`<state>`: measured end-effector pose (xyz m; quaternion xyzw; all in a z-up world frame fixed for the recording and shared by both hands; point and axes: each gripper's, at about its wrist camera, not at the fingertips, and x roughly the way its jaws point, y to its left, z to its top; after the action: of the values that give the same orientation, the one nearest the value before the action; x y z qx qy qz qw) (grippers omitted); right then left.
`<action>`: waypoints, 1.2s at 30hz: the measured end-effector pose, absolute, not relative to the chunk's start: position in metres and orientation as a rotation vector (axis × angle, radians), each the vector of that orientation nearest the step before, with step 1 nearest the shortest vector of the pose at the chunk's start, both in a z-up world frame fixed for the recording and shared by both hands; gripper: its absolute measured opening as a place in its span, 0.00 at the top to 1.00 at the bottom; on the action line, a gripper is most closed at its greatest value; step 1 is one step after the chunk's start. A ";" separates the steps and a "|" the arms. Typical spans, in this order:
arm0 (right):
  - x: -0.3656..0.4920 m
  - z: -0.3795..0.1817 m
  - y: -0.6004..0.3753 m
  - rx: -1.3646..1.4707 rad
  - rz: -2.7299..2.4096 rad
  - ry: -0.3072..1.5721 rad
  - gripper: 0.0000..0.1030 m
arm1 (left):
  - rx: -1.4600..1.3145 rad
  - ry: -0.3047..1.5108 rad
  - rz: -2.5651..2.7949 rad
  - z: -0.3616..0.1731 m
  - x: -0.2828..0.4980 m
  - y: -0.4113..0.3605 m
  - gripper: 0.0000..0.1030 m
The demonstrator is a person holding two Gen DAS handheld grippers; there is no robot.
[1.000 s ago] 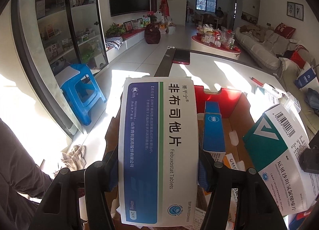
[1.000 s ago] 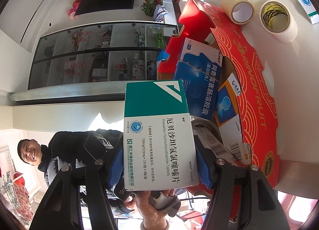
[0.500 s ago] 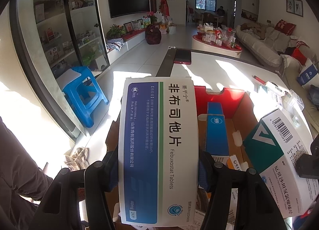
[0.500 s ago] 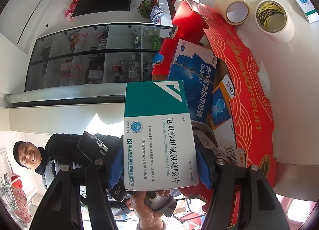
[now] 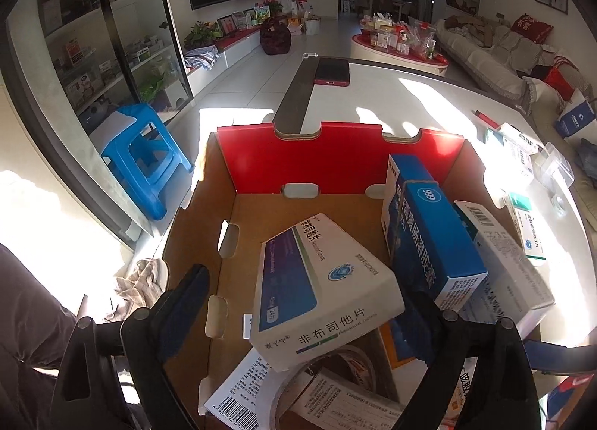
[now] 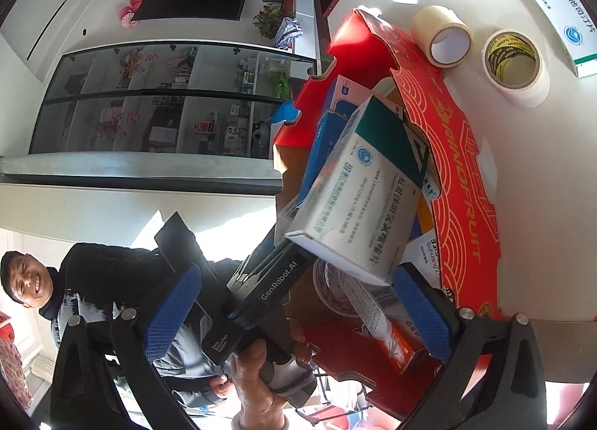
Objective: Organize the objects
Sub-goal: 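Open both grippers to drop the Febuxostat and green boxes into the tray, then grasp the green-white tablet box with the right gripper while the left grasps the yellow-core tape roll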
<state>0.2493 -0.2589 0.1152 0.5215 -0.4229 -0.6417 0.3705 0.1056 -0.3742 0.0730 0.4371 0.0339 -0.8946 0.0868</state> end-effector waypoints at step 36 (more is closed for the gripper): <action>0.169 0.070 -0.131 1.600 -2.593 -0.378 0.46 | 1.381 0.095 -3.016 0.138 0.110 -0.223 0.01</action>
<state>0.1688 -0.1308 0.0698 0.5207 -0.1232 -0.8441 0.0357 0.1099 -0.2235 0.1384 0.4145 0.0286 -0.9053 -0.0883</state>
